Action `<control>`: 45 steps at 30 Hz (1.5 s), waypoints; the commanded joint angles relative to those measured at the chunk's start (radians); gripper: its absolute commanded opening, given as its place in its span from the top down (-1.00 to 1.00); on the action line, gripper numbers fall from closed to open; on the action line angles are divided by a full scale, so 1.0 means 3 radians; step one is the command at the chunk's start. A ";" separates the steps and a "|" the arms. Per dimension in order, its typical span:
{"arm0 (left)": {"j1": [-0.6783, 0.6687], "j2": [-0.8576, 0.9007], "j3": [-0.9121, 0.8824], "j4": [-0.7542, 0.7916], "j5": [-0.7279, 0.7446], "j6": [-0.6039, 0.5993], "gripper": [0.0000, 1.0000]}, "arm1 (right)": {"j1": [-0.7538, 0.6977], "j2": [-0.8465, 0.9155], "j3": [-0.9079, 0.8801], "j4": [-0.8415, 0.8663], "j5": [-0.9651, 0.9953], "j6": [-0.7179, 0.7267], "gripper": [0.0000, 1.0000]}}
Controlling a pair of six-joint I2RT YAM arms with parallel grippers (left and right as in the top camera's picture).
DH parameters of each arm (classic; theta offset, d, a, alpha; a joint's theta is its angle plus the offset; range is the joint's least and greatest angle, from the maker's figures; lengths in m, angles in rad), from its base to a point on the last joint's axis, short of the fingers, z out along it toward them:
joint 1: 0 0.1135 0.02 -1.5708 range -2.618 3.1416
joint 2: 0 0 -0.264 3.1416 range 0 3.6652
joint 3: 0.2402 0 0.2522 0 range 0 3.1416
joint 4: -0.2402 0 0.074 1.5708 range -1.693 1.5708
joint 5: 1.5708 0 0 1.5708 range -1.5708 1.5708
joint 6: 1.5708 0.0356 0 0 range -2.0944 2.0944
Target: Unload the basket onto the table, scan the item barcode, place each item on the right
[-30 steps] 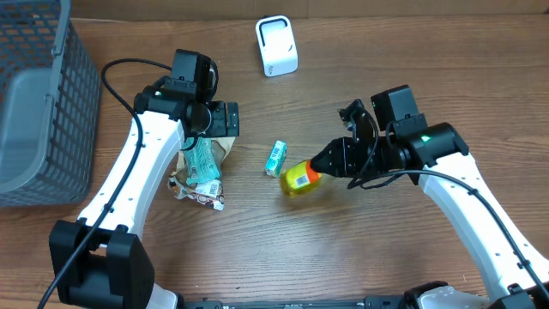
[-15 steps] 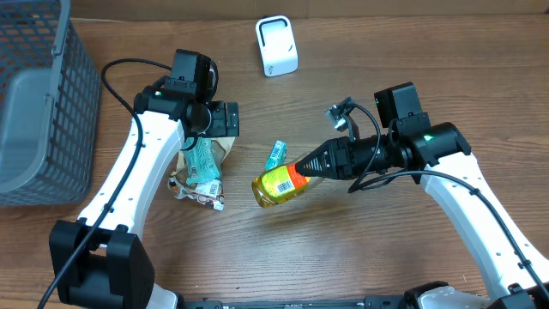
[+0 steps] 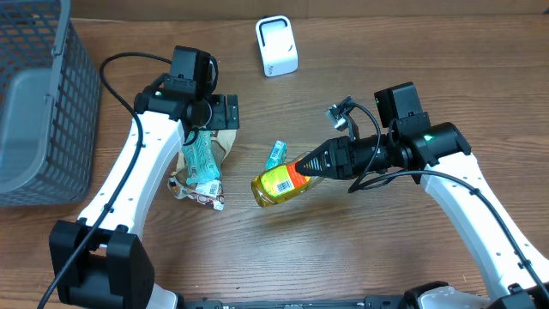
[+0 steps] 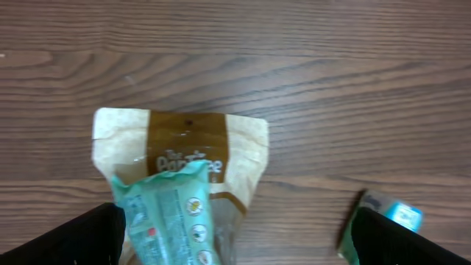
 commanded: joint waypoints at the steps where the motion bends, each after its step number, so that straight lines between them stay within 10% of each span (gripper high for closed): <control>1: 0.0207 0.0005 0.0062 -0.0004 -0.0179 0.0053 -0.99 | -0.0011 -0.0078 0.0123 0.0032 -0.0169 -0.0017 0.33; 14: 0.1516 0.0005 0.0062 -0.0001 0.0384 -0.0215 -0.99 | -0.0011 -0.0076 0.0123 0.0048 -0.0168 -0.0001 0.33; 45: 0.1536 0.0008 0.0062 0.0003 0.0387 -0.0215 -0.99 | -0.0011 -0.0076 0.0123 0.0050 -0.0168 -0.0005 0.33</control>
